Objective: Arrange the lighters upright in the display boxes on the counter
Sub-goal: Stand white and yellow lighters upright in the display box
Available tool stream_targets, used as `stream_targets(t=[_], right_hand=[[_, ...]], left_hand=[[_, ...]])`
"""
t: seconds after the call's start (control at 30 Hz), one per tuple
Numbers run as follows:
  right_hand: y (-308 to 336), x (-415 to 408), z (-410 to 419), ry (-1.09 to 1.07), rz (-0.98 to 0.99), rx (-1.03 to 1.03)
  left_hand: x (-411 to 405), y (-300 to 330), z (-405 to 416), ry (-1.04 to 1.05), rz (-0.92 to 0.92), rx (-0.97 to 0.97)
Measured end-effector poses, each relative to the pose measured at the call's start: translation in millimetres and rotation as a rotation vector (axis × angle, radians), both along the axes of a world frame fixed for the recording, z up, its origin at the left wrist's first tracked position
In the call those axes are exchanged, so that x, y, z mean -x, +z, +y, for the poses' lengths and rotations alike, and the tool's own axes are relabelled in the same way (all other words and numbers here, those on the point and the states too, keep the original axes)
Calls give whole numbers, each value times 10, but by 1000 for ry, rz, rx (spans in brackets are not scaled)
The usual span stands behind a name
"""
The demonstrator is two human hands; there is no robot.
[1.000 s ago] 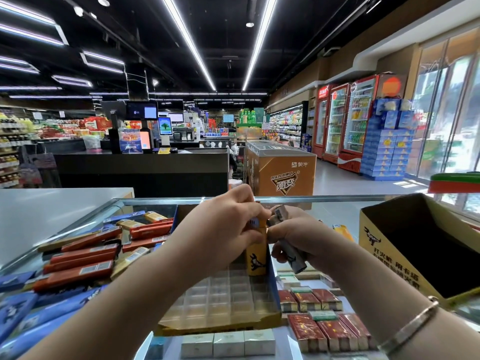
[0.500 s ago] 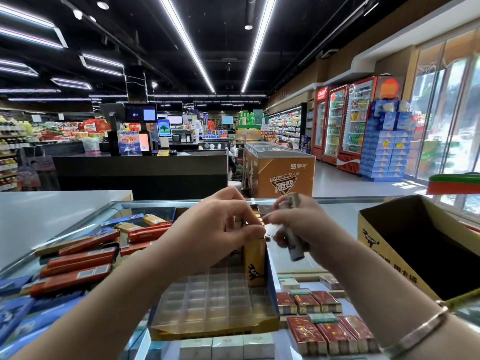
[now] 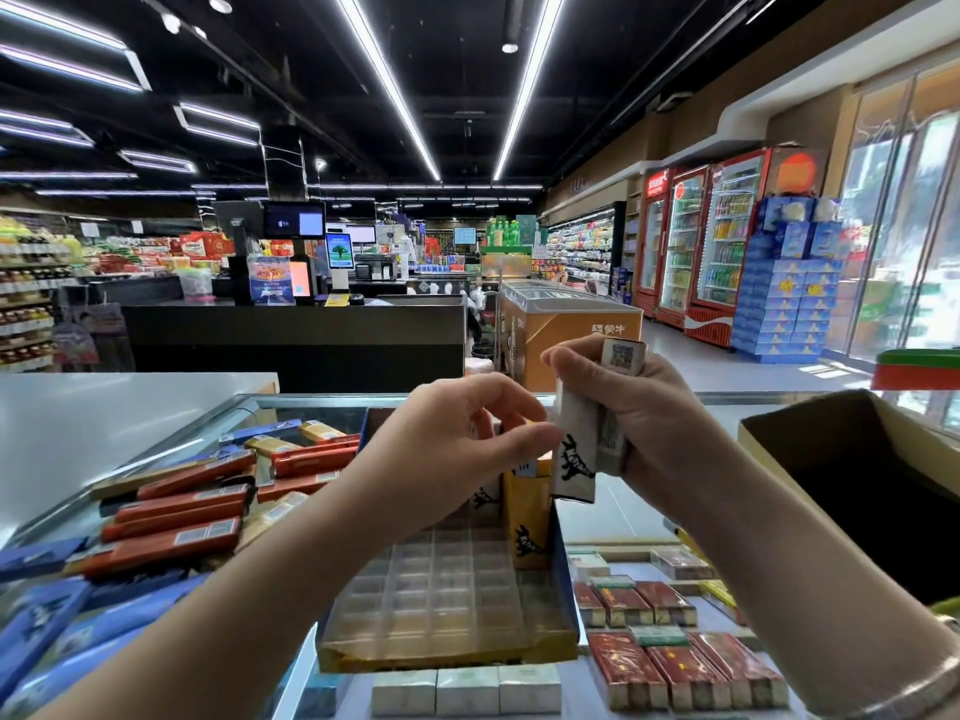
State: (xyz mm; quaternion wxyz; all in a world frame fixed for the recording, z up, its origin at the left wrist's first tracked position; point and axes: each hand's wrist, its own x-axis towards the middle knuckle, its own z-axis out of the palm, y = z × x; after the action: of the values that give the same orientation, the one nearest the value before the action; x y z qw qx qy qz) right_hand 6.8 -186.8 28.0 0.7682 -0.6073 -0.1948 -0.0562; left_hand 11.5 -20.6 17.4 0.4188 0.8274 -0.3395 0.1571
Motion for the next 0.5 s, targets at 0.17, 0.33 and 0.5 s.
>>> stream_targets(t=[0.17,0.33,0.5], right_hand=[[-15,54,56,-89,-185,97],[-24,107,153,-18,-237,125],[-90,-74,20,-232,-84,139]], left_hand=[[9,18,20,-60,43,88],[-23,3,41,-152,135,161],[-121,60,162,-117,169,253]])
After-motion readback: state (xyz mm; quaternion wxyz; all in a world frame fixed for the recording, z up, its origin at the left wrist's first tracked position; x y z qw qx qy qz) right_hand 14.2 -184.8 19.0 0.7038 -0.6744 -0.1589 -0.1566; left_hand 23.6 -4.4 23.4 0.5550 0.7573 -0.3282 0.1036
